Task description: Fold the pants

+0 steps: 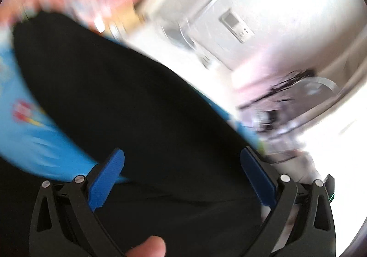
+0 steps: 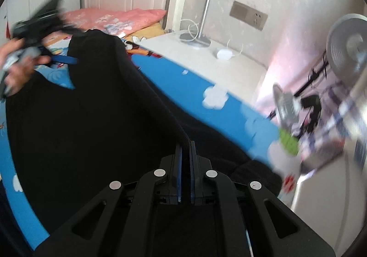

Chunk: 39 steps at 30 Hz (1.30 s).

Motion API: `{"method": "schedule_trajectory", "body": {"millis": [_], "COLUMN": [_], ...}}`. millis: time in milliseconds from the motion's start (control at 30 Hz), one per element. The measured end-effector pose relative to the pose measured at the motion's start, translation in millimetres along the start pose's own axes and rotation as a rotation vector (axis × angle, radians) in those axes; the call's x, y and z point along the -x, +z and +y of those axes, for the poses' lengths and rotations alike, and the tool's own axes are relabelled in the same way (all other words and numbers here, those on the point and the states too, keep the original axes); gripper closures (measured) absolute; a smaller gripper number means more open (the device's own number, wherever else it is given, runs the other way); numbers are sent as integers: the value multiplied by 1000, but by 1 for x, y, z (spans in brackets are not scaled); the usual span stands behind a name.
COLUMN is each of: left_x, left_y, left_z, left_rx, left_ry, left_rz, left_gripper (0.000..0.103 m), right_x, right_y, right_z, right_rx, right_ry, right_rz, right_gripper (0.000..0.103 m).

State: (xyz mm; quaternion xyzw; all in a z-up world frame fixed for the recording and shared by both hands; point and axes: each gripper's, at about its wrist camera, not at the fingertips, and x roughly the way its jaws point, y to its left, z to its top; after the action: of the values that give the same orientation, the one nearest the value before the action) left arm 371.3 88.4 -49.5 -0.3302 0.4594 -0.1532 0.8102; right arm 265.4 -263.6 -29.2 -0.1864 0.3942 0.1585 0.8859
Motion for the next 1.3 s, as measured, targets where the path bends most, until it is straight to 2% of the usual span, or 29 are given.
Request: {"method": "schedule_trajectory", "body": {"millis": [33, 67, 100, 167, 267, 300, 333, 400, 433, 467, 500, 533, 633, 667, 700, 733, 800, 867, 900, 1000, 1167, 1300], "left_x": [-20, -36, -50, -73, -95, -102, -106, -108, -109, -111, -110, -109, -98, -97, -97, -97, -97, -92, -90, -86, -78, -78], "left_y": [7, 11, 11, 8, -3, -5, -8, -7, -5, -5, -3, -5, -10, -10, -9, -9, -8, -7, -7, -7, -8, -5], "left_z": [10, 18, 22, 17, 4, -1, -1, 0, 2, 4, 5, 5, -1, -1, -2, -2, -4, -5, -6, -10, -9, -12], "left_rx": [77, 144, 189, 205, 211, 203, 211, 241, 259, 273, 277, 264, 227, 224, 223, 224, 221, 204, 198, 186, 180, 171], "left_ry": [-68, -103, -119, -164, -152, -105, -80, -79, -107, -127, -127, -131, -129, -133, -136, -138, -147, -152, -154, -158, -164, -170], "left_rz": [64, 109, 147, 192, 240, 262, 266, 266, 277, 294, 299, 294, 265, 260, 260, 263, 261, 254, 253, 249, 247, 243], "left_gripper": [9, 26, 31, 38, 38, 38, 40, 47, 65, 89, 93, 93, 94, 94, 94, 94, 94, 94, 94, 94, 94, 94], "right_x": [-2, -4, -7, -6, 0, 2, 3, 4, 3, 2, 1, 0, 13, 17, 26, 30, 34, 32, 27, 8, -33, -60], "right_y": [-7, -10, -15, -21, -25, -27, -27, -29, -31, -33, -35, -38, -53, -59, -68, -75, -90, -103, -107, -111, -92, -91], "right_z": [8, 14, 19, 24, 25, 26, 26, 27, 27, 26, 24, 21, 15, 13, 12, 12, 12, 17, 20, 16, 8, 10], "right_rx": [-8, -13, -19, -31, -65, -72, -81, -89, -102, -123, -156, -208, -374, -433, -530, -597, -747, -899, -968, -1160, -1313, -1427], "right_ry": [-9, -14, -17, -11, -2, 2, 8, 13, 16, 22, 28, 29, 24, 15, 4, 30, 146, 223, 277, 373, 374, 355], "right_rz": [10, 19, 25, 25, 7, 2, -3, -5, -1, 1, 9, 24, 15, 18, 14, 9, 0, -13, -45, -108, -120, -117], "right_gripper": [97, 97, 97, 97, 97, 97, 97, 97, 97, 97, 95, 94, 56, 28, 23, 23, 27, 30, 35, 37, 37, 37]}}
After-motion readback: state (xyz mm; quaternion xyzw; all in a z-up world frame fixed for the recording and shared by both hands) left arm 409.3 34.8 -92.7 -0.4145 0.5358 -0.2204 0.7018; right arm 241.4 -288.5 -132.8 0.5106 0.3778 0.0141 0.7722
